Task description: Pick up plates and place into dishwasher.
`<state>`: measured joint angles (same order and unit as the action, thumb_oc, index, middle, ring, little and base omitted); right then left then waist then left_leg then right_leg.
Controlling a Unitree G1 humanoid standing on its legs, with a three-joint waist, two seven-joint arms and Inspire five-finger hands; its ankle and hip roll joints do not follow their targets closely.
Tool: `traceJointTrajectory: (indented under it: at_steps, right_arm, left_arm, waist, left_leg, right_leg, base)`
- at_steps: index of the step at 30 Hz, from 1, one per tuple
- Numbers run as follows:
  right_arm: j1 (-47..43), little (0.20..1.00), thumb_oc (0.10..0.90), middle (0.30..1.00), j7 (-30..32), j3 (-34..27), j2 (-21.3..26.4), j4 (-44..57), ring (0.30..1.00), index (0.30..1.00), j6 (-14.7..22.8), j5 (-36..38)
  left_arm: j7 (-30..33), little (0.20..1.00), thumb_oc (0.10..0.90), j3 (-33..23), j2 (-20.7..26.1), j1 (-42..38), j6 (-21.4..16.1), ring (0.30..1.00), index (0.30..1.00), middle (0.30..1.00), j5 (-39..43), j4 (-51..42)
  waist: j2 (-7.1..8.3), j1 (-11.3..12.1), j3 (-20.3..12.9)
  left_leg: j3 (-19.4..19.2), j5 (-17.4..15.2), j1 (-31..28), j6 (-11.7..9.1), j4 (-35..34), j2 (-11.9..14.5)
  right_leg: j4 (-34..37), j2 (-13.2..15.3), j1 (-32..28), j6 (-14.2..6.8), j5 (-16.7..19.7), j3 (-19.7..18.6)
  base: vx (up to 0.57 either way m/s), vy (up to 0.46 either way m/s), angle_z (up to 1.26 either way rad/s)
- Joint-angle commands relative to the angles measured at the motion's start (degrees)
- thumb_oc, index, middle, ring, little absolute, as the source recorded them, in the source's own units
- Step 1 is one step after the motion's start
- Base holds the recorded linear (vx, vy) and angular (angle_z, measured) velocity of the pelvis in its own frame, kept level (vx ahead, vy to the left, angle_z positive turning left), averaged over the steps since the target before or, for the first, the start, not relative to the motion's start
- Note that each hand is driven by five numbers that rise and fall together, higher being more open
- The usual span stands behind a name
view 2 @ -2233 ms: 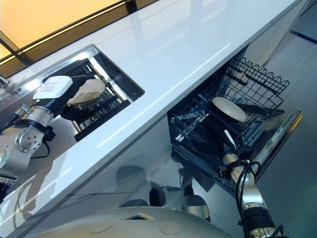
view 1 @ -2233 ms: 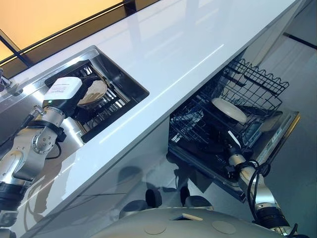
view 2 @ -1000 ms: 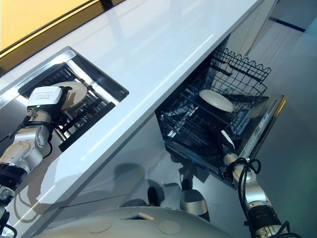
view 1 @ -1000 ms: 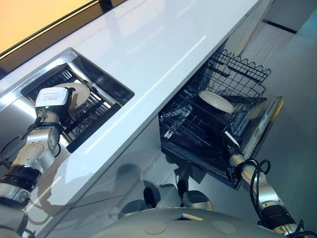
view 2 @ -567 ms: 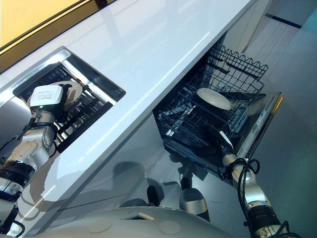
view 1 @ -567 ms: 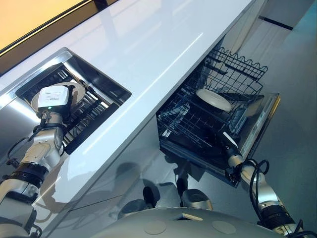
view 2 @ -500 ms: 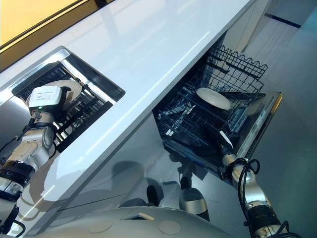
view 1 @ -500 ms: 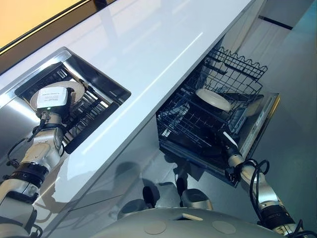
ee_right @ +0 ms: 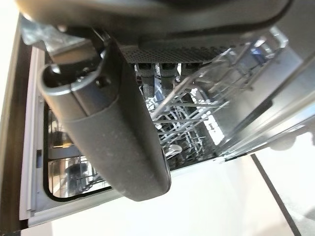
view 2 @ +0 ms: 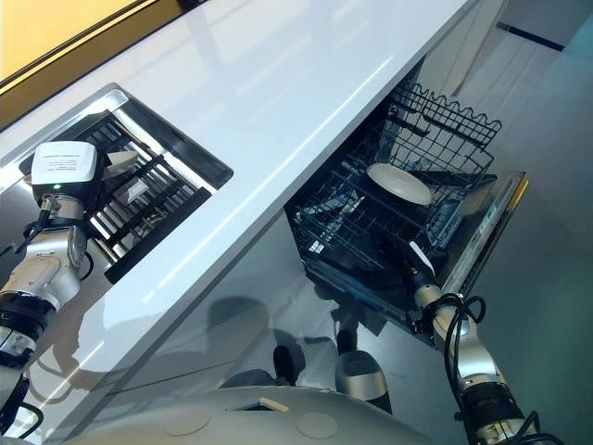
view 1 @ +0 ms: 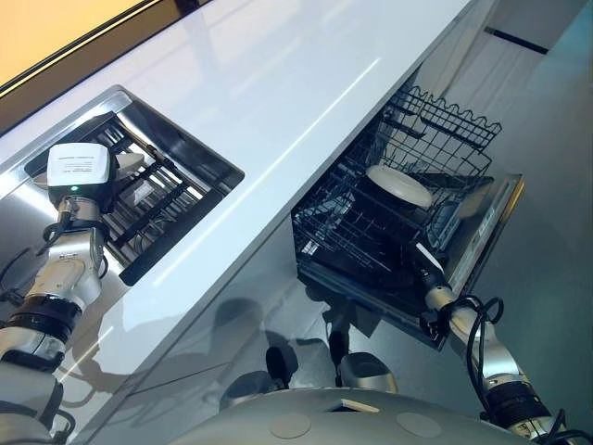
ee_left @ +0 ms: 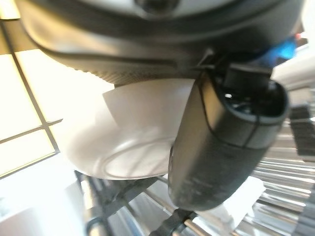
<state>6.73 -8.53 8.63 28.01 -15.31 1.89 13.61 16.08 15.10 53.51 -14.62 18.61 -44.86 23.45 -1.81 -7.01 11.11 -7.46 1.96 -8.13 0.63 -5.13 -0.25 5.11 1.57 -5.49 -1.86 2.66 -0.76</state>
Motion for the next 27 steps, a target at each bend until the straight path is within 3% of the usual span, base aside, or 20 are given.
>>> traceJointTrajectory:
  at_steps: [1,7,9,15,20,22,25,27]
  right_arm:
    - [-4.2,0.9,0.8,0.9,2.9,-3.9,1.3,7.7,0.9,0.9,7.6,2.9]
    - [-5.1,0.9,0.8,0.9,8.7,-9.4,0.9,14.2,0.9,0.9,10.2,0.9]
    - [-5.4,0.9,0.8,0.9,10.2,-11.4,1.1,15.7,0.9,0.9,11.0,0.6]
    - [-5.9,0.9,0.8,0.9,14.8,-18.6,1.3,20.3,0.9,0.9,14.5,-1.0]
    - [-6.3,0.9,0.8,0.9,13.6,-22.2,2.2,23.8,0.9,0.9,16.0,-1.5]
    - [-7.2,0.9,0.8,0.9,12.5,-23.2,2.7,25.4,0.9,0.9,15.9,0.9]
    - [-8.6,0.9,0.8,0.9,12.5,-24.0,3.0,28.9,0.9,0.9,17.2,2.8]
    - [-9.1,0.9,0.8,0.9,12.0,-24.2,3.0,30.5,0.9,0.9,18.0,3.0]
  left_arm:
    - [11.5,0.2,0.1,-11.0,11.2,-3.6,1.0,0.3,0.3,0.3,3.1,-1.4]
    - [21.5,0.2,0.1,-23.0,11.5,1.4,-8.3,0.3,0.3,0.3,9.5,-8.8]
    - [23.0,0.2,0.1,-25.8,11.2,3.2,-9.8,0.3,0.3,0.3,10.7,-11.9]
    - [28.2,0.2,0.1,-33.7,5.2,9.3,-16.3,0.3,0.3,0.3,12.5,-23.9]
    - [29.6,0.2,0.1,-36.1,-0.3,11.3,-24.1,0.3,0.3,0.3,14.3,-31.6]
    - [29.3,0.2,0.1,-35.6,-2.5,11.2,-30.2,0.3,0.3,0.3,16.4,-33.6]
    - [26.4,0.2,0.1,-33.5,-5.5,10.1,-37.2,0.3,0.3,0.3,19.4,-37.5]
    - [24.1,0.2,0.1,-32.4,-6.5,9.4,-39.2,0.3,0.3,0.3,20.2,-38.5]
  waist:
    - [-3.45,1.0,-5.6]
    - [-3.77,2.1,-6.5]
    - [-3.72,2.4,-6.7]
    - [-3.04,3.1,-7.4]
    - [-2.23,3.6,-7.9]
    - [-1.81,3.8,-8.0]
    - [-1.38,4.0,-8.2]
    - [-1.36,4.1,-8.3]
  left_leg:
    - [3.8,-5.7,0.7,1.3,0.6,-3.5]
    - [4.5,-5.7,0.5,1.0,0.2,-3.2]
    - [4.6,-5.8,0.4,0.9,0.2,-3.2]
    - [5.2,-5.6,0.6,0.5,0.1,-3.0]
    - [6.0,-5.4,0.7,0.3,0.1,-2.9]
    - [6.3,-5.6,0.6,0.3,0.1,-2.9]
    - [6.7,-5.7,0.5,0.3,0.1,-2.9]
    - [6.8,-5.7,0.4,0.3,0.1,-2.8]
  right_leg:
    - [-7.8,-2.9,2.1,-2.2,-9.5,4.3]
    - [-7.2,-3.0,1.4,-1.9,-9.8,4.8]
    - [-7.1,-3.0,1.2,-1.8,-9.9,5.0]
    - [-5.5,-3.2,0.7,-1.6,-8.9,4.9]
    - [-5.3,-3.3,0.5,-1.5,-8.8,5.0]
    - [-5.5,-3.4,0.4,-1.4,-9.0,5.1]
    - [-5.7,-3.5,0.3,-1.2,-9.2,5.3]
    - [-5.8,-3.5,0.3,-1.3,-9.3,5.3]
  base:
    - [-0.09,-0.066,0.03]
    - [-0.07,-0.044,0.07]
    - [-0.04,-0.017,0.05]
    - [-0.05,-0.016,0.09]
    - [-0.01,-0.007,0.02]
    - [0.0,0.0,0.0]
    - [0.0,0.0,0.0]
    - [0.0,0.0,0.0]
